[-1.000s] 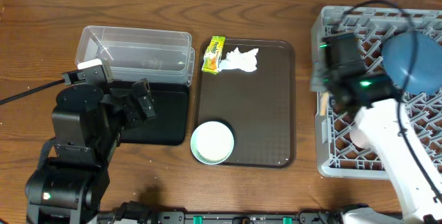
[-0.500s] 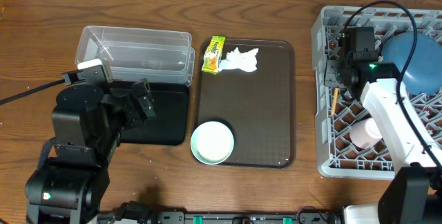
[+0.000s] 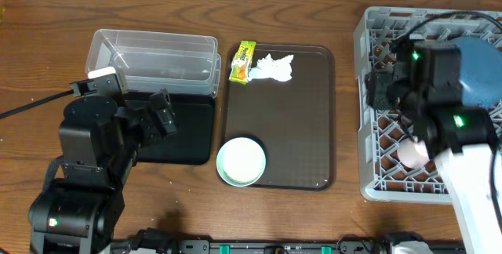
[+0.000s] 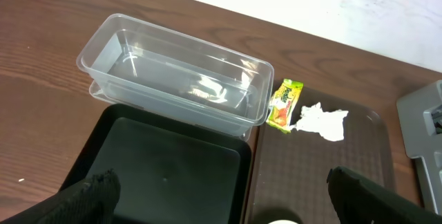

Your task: Sort waste into correct bins and load items into the dishwasher rack

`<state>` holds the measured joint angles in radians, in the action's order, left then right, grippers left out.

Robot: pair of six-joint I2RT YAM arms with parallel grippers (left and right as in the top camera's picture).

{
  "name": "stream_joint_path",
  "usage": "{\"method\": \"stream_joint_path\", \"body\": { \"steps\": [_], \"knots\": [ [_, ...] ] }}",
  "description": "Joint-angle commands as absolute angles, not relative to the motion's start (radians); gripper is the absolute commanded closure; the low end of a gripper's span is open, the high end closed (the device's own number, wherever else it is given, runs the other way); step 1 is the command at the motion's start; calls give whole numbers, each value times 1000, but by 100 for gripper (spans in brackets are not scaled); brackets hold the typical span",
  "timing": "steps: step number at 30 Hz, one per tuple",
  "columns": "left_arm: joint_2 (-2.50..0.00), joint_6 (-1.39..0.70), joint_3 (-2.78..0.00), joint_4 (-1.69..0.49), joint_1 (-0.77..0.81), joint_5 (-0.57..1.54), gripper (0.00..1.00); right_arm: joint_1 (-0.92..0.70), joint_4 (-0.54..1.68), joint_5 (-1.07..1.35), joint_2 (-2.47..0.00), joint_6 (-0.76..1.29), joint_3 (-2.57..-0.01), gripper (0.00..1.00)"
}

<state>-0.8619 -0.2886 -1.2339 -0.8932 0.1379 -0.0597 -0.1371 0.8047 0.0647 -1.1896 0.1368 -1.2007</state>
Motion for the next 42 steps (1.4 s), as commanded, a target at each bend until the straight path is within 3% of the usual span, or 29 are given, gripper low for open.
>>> {"method": "stream_joint_path", "body": {
  "steps": [1,13,17,18,19,25,33,42],
  "knots": [
    [-861,-290,-1241,-894,134,-72,2,-205,829,133,-1112,133,-1218,41],
    [-861,-290,-1241,-894,134,-72,2,-481,828,156,-1139,186,-1217,38],
    [-862,-290,-1241,-894,134,-72,2,-519,824,166,-1176,191,-1217,26],
    [-862,-290,-1241,-894,134,-72,2,-527,817,166,-1177,204,-1217,19],
    [-862,-290,-1241,-894,134,-72,2,-532,809,166,-1177,221,-1217,1],
    [-861,-290,-1241,-894,134,-72,2,-532,782,200,-1178,407,-1217,1],
    [-861,-290,-1241,-894,134,-72,2,-437,908,180,-1117,392,-1217,1],
    [-862,-290,-1241,-894,134,-72,2,-236,905,65,-850,20,-1196,1]
  ]
}}
